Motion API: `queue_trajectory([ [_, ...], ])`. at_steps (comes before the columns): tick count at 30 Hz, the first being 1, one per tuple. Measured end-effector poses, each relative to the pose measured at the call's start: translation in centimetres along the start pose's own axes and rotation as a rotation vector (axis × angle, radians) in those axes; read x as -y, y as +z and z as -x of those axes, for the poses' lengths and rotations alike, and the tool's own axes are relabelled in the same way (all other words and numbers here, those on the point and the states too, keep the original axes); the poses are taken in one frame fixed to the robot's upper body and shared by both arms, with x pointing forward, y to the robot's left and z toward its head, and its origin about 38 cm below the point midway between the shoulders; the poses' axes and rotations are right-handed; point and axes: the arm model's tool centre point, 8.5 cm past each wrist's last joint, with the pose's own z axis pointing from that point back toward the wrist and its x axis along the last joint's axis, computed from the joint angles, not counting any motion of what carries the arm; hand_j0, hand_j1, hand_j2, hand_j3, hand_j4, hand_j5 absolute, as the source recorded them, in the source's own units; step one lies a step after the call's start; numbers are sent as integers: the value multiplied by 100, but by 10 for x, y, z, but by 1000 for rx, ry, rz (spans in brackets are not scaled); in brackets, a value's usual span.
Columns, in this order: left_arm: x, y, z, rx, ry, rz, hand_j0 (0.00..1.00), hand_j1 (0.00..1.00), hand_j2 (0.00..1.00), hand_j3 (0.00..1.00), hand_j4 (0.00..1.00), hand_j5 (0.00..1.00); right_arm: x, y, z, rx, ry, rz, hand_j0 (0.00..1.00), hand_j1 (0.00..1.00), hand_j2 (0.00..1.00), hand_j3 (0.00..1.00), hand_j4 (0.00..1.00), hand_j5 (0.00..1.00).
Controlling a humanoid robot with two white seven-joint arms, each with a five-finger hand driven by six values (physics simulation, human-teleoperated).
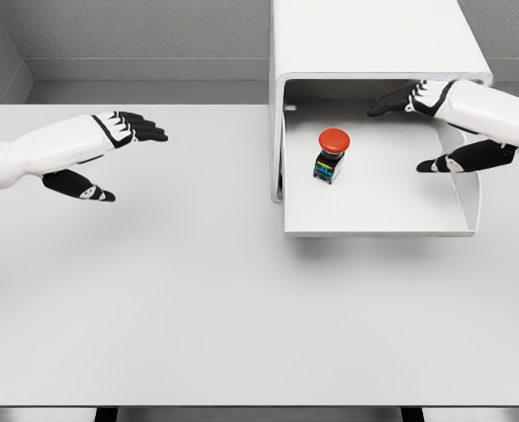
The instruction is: Slide open multi-storey tabletop storage cabinets and put open load switch and slide close multi-storey tabletop storage cabinets
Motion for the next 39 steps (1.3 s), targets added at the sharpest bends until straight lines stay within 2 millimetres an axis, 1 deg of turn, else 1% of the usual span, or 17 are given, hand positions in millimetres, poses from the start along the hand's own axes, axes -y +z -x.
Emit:
queue_trajectory([
  [2,0,0,0,0,0,0,100,100,100,100,100,100,-6,-4,0,9,-12,-7,95,95,95,95,95,95],
  [4,1,0,0,0,1,1,100,100,100,100,100,100,-9,-5,0,11,-20,-15,95,95,95,95,95,95],
  [6,1,0,0,0,2,1,100,100,100,100,100,100,-14,-6,1,11,-28,-27,100,100,100,100,100,100],
  [11,2,0,0,-1,3,4,100,100,100,100,100,100,-22,-4,2,5,-43,-49,100,100,100,100,100,100],
  [13,9,2,0,-3,17,14,100,100,100,100,100,100,-26,-4,3,2,-50,-57,100,100,100,100,100,100],
  [20,8,2,1,-5,21,11,100,100,100,100,100,100,-32,-5,10,-11,-62,-68,100,100,100,100,100,100],
  [23,8,4,1,-9,23,9,100,100,100,100,100,100,-35,-9,15,-15,-71,-66,100,100,100,100,100,100],
  [24,15,5,1,-12,36,16,100,100,100,100,100,100,-38,-10,17,-18,-76,-68,100,100,100,100,100,100],
  [25,33,10,1,-21,73,31,100,100,100,100,100,100,-39,-11,19,-21,-80,-69,100,100,100,100,100,100],
  [26,38,12,1,-27,83,26,100,100,100,100,100,100,-40,-12,21,-23,-83,-69,100,100,100,100,100,100],
  [27,37,14,2,-32,86,13,100,100,100,100,100,100,-41,-12,22,-25,-85,-69,100,100,100,100,100,100],
  [29,19,14,4,-35,56,-30,100,100,100,100,100,100,-44,-14,24,-27,-91,-68,100,100,100,100,100,100],
  [30,14,14,4,-37,49,-42,100,100,100,100,100,100,-44,-16,25,-27,-94,-68,100,100,100,100,100,100],
  [32,31,21,5,-53,89,-44,100,100,100,100,100,100,-45,-18,27,-29,-97,-65,100,100,100,100,100,100],
  [35,10,21,7,-54,55,-88,100,100,100,100,100,100,-47,-22,30,-26,-102,-59,100,100,100,100,100,100],
  [37,3,20,7,-54,42,-99,100,100,100,100,100,100,-47,-26,34,-31,-105,-52,100,100,100,100,100,100],
  [39,0,19,8,-53,30,-97,100,100,100,100,100,100,-48,-29,40,-39,-111,-45,100,100,100,100,100,100],
])
